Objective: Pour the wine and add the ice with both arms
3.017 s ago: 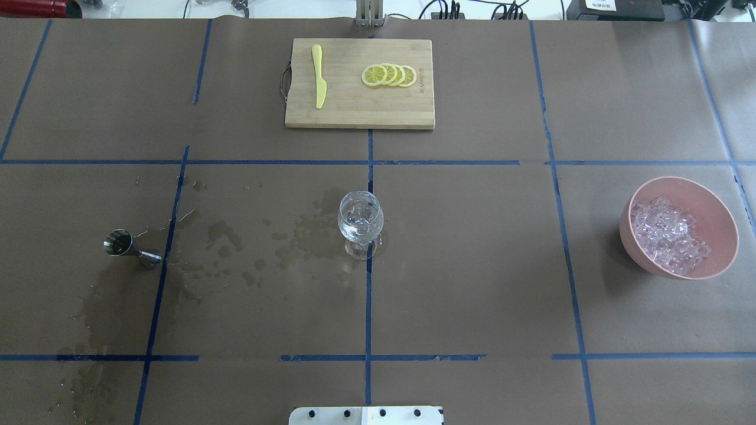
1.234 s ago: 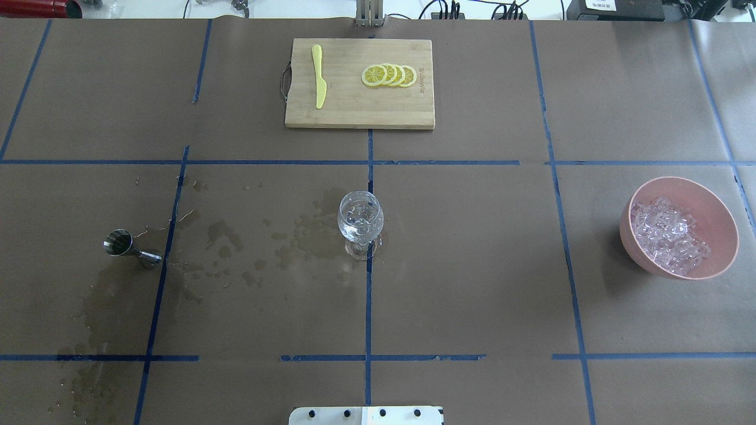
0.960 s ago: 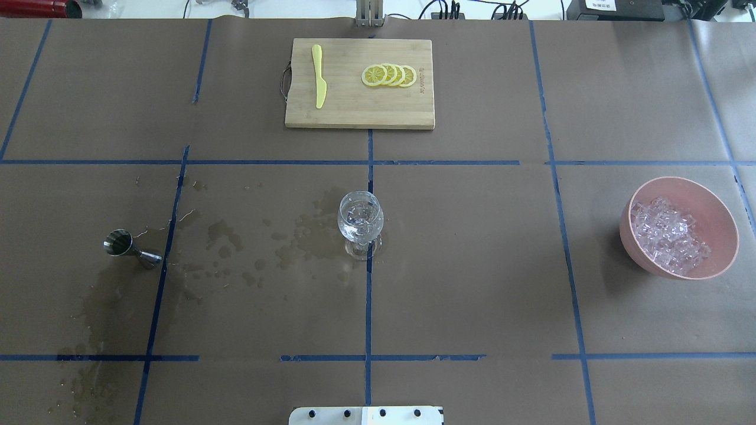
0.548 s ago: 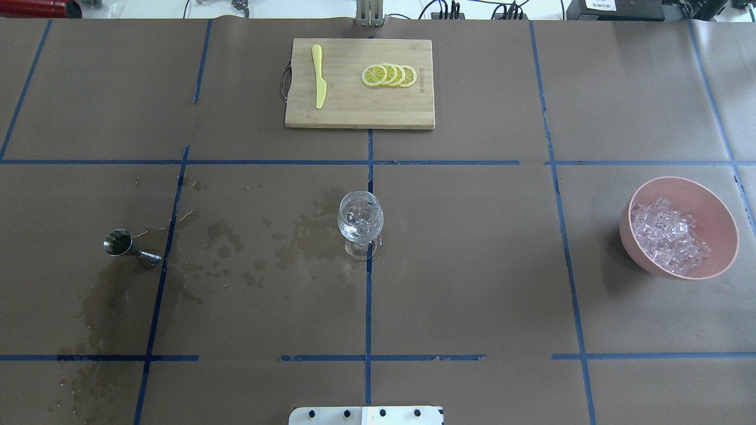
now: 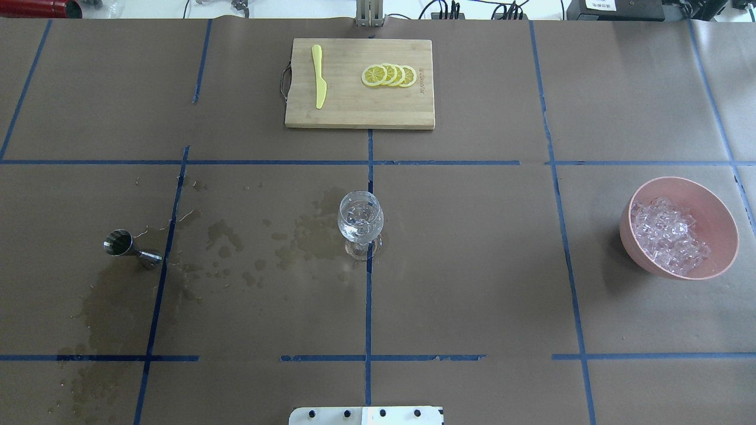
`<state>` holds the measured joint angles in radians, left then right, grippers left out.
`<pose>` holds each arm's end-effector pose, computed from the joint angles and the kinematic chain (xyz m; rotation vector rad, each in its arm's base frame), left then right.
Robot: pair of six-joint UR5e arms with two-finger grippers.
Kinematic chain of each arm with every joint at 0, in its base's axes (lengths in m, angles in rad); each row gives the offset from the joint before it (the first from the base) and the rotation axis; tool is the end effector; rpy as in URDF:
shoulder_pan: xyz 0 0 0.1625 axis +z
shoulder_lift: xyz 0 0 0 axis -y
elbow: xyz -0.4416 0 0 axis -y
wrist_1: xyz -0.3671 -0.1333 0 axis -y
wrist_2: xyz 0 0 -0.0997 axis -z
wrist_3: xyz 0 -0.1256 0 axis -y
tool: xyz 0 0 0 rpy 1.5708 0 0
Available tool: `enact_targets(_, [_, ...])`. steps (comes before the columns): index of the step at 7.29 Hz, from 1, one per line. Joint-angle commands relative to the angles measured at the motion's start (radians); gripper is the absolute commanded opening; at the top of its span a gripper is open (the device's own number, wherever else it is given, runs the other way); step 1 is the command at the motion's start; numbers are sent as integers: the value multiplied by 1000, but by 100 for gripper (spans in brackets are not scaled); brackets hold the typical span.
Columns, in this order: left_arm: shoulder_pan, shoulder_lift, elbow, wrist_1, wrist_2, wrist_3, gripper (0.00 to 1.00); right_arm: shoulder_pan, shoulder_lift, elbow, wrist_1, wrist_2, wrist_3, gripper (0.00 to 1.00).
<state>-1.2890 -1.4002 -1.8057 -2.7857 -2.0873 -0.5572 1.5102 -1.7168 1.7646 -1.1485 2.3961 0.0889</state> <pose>0.0496 -0.4277 0.5100 0.9553 0.9092 0.0959 0.0149 -0.4316 0.6127 0.3810 -0.8402 -0.1676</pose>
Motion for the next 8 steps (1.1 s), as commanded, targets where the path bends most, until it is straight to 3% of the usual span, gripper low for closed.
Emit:
enact_targets(1, [290,1,-38,-78,317,-227,100,-1,-4,1,3,0,0,100])
enact_targets(3, [538,15,-72,-78,653,-314,100,-1,-10,1,22,0,2,100])
enact_targets(6, [849,119,-78,-187,1116,-325,100,-1,-12,0,29,-2,2,100])
enact_targets(8, [1003,119,-72,-186,1310,-336,100,-1,-15,0,29,-2,2,100])
